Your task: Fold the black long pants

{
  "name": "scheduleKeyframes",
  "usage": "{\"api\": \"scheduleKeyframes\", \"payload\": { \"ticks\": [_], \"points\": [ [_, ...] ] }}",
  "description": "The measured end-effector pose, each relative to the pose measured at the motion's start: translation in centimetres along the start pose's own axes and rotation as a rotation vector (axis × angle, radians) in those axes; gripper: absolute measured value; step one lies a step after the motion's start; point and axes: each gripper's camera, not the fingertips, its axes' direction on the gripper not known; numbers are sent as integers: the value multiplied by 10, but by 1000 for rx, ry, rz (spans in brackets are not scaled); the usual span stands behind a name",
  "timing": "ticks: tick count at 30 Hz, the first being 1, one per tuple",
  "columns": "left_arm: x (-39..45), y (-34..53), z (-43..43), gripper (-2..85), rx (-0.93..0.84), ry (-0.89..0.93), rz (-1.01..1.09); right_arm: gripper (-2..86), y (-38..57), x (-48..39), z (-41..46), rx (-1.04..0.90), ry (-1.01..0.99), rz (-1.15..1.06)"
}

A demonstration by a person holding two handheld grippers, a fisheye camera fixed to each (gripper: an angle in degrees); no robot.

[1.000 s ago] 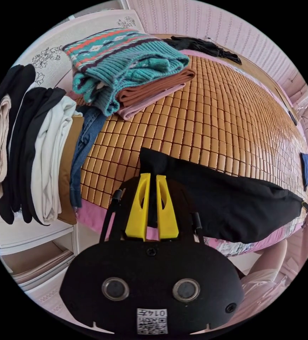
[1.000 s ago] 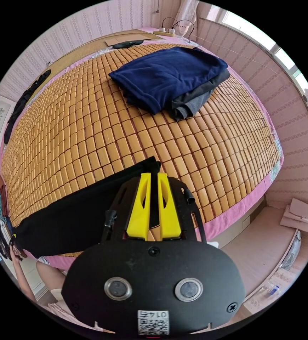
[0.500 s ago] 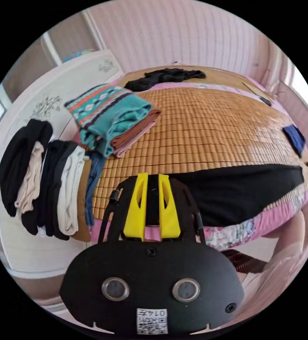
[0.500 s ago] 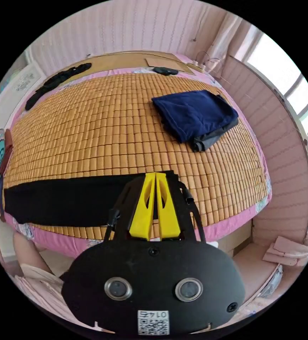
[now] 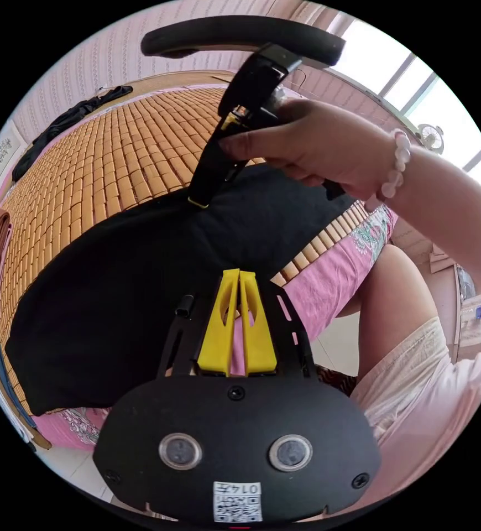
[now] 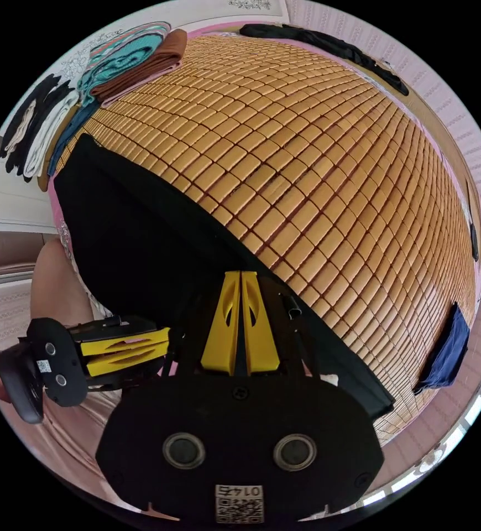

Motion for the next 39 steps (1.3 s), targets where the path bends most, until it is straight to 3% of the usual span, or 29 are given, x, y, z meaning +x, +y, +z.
{"api": "scheduleKeyframes", "payload": {
  "ticks": [8,15,19,21,24,28,31,36,39],
  "points": [
    [14,-9,-2,-10,-55,-4,-2,-10,-15,-6,5,-36,52,-89],
    [27,-17,-2,-7,-31,-1,26,-8,3,33,10,-26,-150,2],
    [44,-16,-27,19,40,-14,70,5,114,92,-14,349,-329,278],
    [54,-20,-31,46,55,-7,107,36,180,120,-11,456,-323,443],
    [73,-33,-26,64,42,-46,157,111,290,157,4,487,-159,739],
    [87,-49,-15,60,-8,-118,167,137,411,199,27,433,-5,1064],
    [88,-55,-10,58,-26,-154,154,139,456,218,43,423,-9,1152],
    [78,-57,13,52,-98,-142,98,134,468,229,66,445,-59,1121],
    [70,-58,16,41,-90,-95,56,87,474,223,71,516,-64,1129]
  ]
}}
